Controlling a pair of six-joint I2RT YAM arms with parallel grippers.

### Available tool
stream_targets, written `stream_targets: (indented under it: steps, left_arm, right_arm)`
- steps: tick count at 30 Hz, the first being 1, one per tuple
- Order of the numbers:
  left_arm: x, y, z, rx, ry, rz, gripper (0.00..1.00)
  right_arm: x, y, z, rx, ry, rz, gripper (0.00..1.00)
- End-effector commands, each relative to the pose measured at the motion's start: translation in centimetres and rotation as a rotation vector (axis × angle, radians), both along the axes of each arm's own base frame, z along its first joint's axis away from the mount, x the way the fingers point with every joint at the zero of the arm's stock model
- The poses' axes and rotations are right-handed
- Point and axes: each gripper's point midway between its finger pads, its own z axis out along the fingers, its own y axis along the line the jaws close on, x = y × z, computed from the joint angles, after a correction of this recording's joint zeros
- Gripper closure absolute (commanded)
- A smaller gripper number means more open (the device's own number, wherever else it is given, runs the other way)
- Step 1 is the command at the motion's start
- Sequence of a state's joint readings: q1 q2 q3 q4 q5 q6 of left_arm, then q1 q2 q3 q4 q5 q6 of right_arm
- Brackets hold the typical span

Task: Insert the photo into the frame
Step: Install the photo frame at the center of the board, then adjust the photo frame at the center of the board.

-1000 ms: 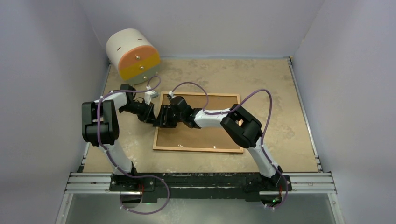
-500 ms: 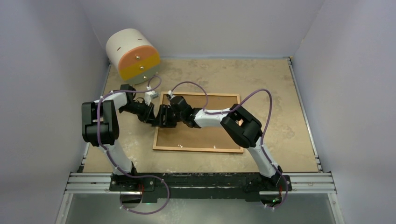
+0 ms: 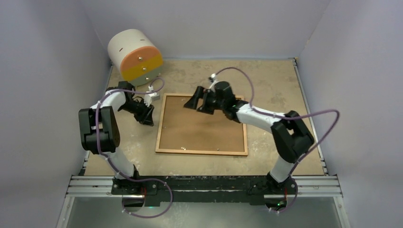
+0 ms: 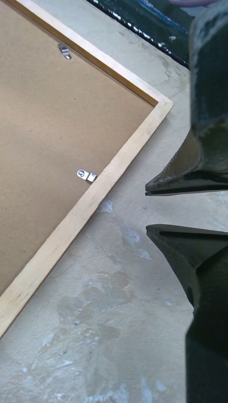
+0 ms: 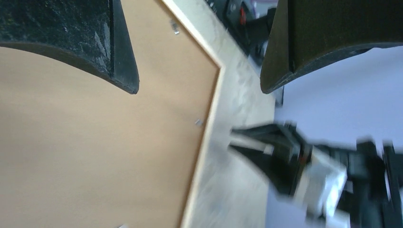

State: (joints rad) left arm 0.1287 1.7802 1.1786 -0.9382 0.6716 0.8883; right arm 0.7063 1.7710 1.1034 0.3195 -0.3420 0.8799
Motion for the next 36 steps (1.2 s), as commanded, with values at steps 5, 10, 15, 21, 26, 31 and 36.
stream_targets:
  steps: [5,10,15,21,26,31,36]
  left_arm:
    - [-4.0,0.3,-3.0,0.200,-0.036,-0.158,0.70]
    - [-6.0,-0.8,-4.1,0.262,-0.052,-0.238,0.70]
    - [-7.2,-2.3,-3.7,0.200,-0.037,-0.299,0.70]
    - [-8.8,-5.5,-3.9,0.179,-0.023,-0.428,0.70]
    - [-8.5,-9.7,-4.7,0.238,-0.023,-0.508,0.69]
    - [-9.6,-15.1,-4.4,0.254,-0.023,-0.661,0.68]
    - [-9.1,-17.2,-2.2,0.228,-0.027,-0.674,0.58]
  right_arm:
    - [7.7,-20.2,0.0,-0.238,0.014,-0.562,0.01]
    - [9.0,-28.6,-2.5,-0.267,0.102,-0.769,0.01]
    - [10.3,-28.8,-6.1,-0.299,0.190,-0.731,0.01]
    - [13.9,-26.7,-9.3,-0.310,0.225,-0.665,0.04]
    - [16.7,-18.7,-8.0,-0.218,0.190,-0.465,0.06]
    - [17.8,-10.1,-8.6,-0.272,0.205,-0.235,0.06]
    - [19.3,-6.9,-5.0,-0.133,0.133,-0.190,0.03]
